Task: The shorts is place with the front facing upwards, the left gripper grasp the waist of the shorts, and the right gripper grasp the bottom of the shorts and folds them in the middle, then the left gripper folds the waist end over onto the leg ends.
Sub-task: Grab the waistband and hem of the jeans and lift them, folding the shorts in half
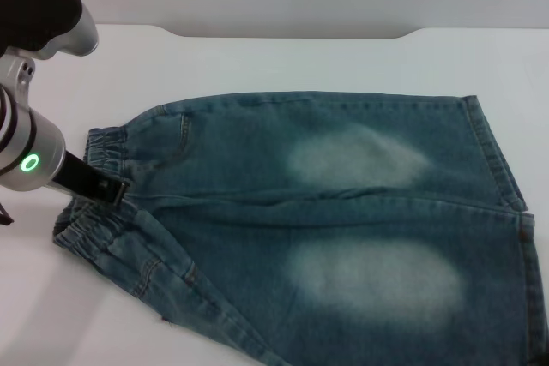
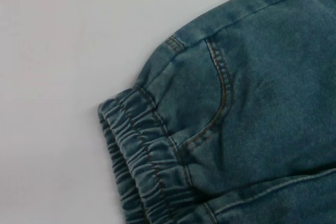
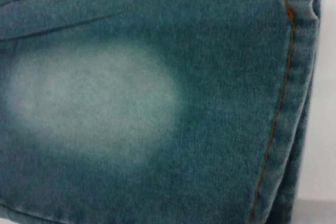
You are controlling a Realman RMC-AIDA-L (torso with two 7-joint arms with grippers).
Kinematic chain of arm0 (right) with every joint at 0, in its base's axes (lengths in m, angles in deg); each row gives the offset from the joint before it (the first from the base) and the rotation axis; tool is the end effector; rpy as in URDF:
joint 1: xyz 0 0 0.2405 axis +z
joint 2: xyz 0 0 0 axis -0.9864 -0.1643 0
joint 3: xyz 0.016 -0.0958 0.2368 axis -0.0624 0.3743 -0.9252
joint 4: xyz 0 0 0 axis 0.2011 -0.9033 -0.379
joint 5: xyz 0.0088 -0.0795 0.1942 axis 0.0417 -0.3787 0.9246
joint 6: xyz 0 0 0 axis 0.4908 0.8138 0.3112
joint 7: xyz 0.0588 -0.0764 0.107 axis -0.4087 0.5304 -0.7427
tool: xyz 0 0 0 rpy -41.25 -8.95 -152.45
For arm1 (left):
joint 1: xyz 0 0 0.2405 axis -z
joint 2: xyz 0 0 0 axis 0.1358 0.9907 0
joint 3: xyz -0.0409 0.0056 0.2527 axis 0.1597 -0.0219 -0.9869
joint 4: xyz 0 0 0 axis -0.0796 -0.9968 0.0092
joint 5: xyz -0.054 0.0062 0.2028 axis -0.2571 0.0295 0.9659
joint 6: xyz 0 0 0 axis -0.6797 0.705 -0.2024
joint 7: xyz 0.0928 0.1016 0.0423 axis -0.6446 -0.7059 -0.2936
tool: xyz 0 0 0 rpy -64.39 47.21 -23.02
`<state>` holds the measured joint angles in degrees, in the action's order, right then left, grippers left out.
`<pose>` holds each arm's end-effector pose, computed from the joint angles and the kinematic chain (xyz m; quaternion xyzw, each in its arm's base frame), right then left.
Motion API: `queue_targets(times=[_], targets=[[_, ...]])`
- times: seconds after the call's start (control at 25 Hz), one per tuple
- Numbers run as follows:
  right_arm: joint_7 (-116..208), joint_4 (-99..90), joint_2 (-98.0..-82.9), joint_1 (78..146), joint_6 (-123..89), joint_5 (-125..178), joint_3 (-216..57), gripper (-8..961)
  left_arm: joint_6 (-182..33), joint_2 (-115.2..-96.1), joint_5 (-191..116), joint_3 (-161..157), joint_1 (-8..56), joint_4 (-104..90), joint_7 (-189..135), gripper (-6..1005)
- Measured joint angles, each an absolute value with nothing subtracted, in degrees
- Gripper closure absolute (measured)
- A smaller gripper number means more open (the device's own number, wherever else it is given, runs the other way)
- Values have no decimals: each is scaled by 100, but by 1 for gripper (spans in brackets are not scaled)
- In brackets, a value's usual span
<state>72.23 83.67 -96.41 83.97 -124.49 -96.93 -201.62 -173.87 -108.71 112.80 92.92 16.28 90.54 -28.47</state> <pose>0.3123 0.2193 0.0472 -0.7350 0.6607 -0.0798 0.1302 -0.1895 0.3243 0.0270 -0.7972 -0.4714 0.1861 0.3280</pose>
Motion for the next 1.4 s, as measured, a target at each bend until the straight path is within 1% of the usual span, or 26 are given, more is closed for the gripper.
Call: queue_targets(times=[0.32,0.56,0.92,1.4], targets=[[7285,8401,-9644,8386,-12452,-9682,-20148,954,-17386,-10867,11282,9292,1605,9053,-2855,957],[7302,8858,-9660,8373,-12432,-9391,-20137,954,-17338,-10867,11277,9325,1582,9062,-2857,958],[7370,9041,-9650,8476,-12334,-8959,-20244,953,-17224,-10867,11272,9397,1536,9081,-2857,958],[7671,9967,-9667,8370,-11915,-8413,-21105,953,-16705,-10866,11273,9538,1334,9145,-2869,957]])
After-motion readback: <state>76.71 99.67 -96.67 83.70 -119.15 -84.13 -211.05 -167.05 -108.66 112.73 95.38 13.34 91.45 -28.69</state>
